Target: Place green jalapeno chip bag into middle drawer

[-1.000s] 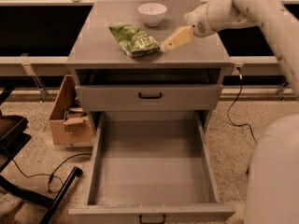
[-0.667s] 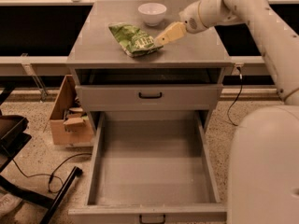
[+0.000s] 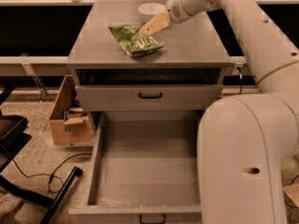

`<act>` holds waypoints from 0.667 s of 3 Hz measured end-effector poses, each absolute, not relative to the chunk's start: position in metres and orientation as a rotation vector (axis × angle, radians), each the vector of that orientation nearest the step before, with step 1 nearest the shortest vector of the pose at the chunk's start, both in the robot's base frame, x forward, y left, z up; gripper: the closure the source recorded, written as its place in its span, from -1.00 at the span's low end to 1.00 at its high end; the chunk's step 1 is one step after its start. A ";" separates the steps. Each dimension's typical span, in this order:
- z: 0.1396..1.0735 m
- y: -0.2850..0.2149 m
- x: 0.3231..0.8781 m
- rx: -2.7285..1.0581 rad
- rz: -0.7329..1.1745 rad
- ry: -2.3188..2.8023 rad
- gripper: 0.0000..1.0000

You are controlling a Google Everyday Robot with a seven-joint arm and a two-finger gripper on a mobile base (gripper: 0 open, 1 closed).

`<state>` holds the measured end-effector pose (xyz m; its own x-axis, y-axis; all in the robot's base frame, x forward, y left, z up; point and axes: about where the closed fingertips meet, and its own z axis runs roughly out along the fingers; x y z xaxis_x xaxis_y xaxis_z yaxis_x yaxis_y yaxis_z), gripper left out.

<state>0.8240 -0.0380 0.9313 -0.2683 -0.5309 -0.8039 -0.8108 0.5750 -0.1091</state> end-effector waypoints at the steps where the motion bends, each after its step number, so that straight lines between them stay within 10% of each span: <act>1: 0.935 -0.007 0.825 -1.128 0.398 1.985 -1.00; 2: 0.919 0.013 0.831 -1.142 0.419 2.033 -1.00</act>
Offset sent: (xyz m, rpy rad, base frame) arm 0.0352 0.0652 -0.0132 -0.0788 0.1419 0.0268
